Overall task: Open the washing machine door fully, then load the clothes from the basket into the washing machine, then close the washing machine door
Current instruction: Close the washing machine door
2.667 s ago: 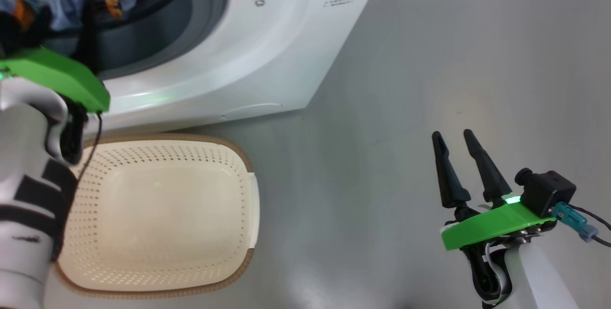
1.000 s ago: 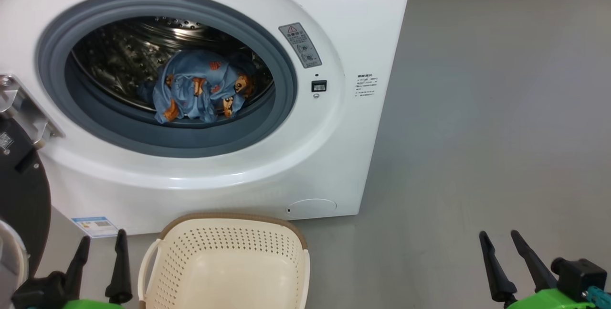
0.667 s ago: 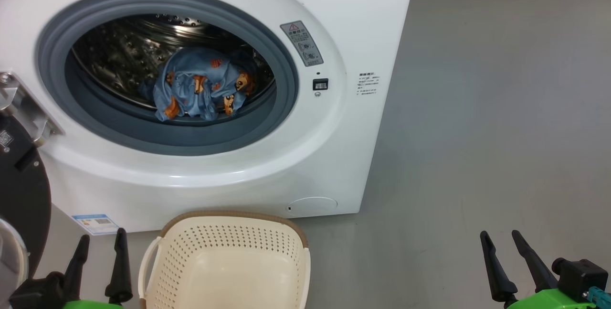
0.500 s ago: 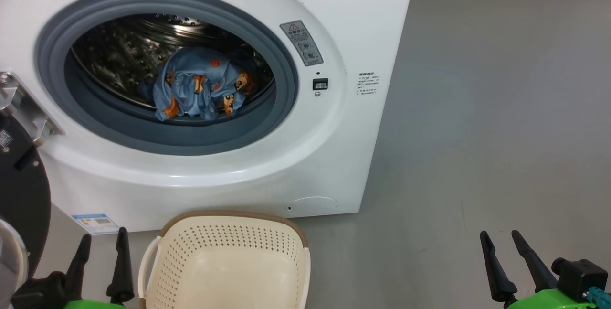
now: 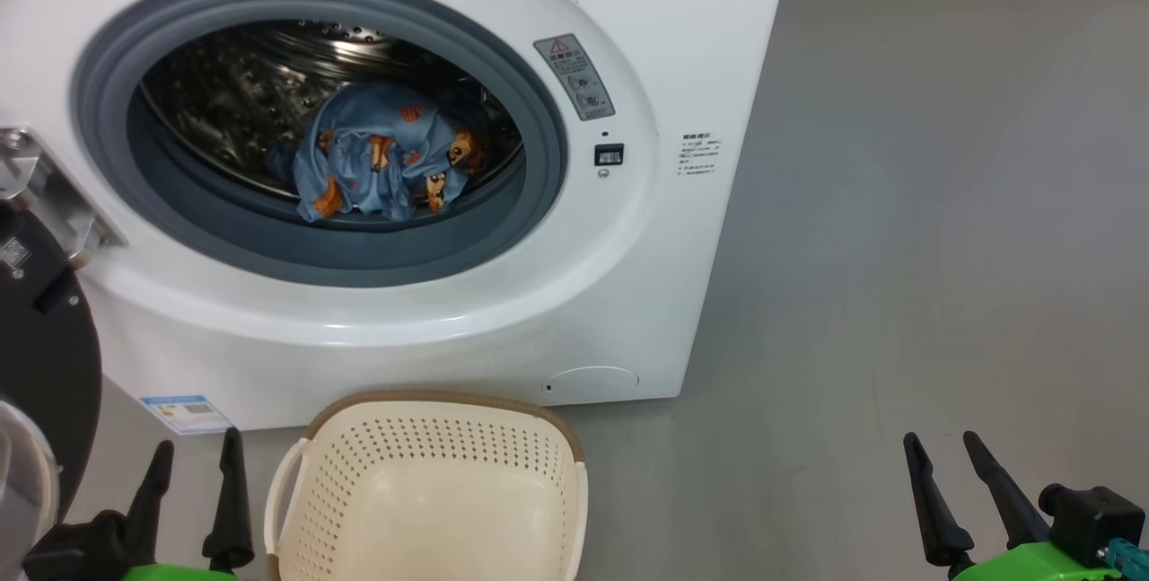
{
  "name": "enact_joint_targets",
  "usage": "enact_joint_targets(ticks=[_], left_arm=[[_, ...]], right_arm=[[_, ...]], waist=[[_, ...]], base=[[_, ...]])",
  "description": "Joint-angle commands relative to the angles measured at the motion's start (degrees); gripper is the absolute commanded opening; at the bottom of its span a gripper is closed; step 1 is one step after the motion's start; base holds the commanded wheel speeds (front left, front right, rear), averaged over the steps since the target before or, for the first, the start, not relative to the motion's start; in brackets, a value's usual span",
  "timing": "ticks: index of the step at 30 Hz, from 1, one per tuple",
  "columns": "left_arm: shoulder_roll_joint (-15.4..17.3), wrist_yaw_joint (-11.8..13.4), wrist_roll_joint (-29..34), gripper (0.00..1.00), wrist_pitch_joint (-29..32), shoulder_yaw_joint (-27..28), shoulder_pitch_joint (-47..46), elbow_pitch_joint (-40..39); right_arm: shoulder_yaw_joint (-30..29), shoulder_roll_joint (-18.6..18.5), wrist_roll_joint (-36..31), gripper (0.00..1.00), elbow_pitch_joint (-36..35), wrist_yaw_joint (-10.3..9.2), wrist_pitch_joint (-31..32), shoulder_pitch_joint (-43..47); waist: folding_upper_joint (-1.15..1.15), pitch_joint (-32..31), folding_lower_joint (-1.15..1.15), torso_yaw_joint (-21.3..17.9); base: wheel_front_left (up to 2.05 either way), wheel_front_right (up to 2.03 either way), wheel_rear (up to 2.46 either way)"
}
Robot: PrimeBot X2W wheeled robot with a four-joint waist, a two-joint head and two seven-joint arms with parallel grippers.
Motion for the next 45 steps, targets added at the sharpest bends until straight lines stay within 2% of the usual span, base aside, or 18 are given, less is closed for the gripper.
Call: enact_joint_targets(ticks=[1,13,26,35,45], left_arm=[[1.12,-0.09,0.06,1.00,-0.32,2.03,-1.33,-0.97],[1.30,-0.09,-0.64,1.00,-0.32,1.42,-0.88,-1.76],[1.51,-0.09,-0.94,1.00,-0.32,0.14,-0.21,-3.25],[0.56,-0.09,-1.06,1.00,-0.32,0.71,0.36,-2.94],[-0.88,-0.09,-0.85,1.00,-0.32,2.31,1.70,-2.43]], right_arm=[[1.05,-0.89,0.15,1.00,-1.41,0.09,-0.28,-0.04],[1.13,-1.39,0.28,1.00,-1.50,0.09,-0.28,0.03],[1.48,-1.48,0.23,1.00,-1.39,0.09,-0.28,0.24],[3.29,-1.47,0.25,1.00,-1.05,0.09,-0.28,-0.92],[8.19,-2.27,0.45,1.00,0.71,0.09,-0.28,-4.43]], waist=[[0.00,-0.07,0.00,0.11],[0.00,-0.14,0.00,0.98],[0.00,-0.48,0.00,2.17],[0.00,-0.52,0.00,6.75],[0.00,-0.86,0.00,15.43]], base=[[-0.82,0.59,0.23],[-1.19,1.05,0.13],[-0.14,0.14,0.00],[0.00,0.00,0.00],[0.00,0.00,0.00]])
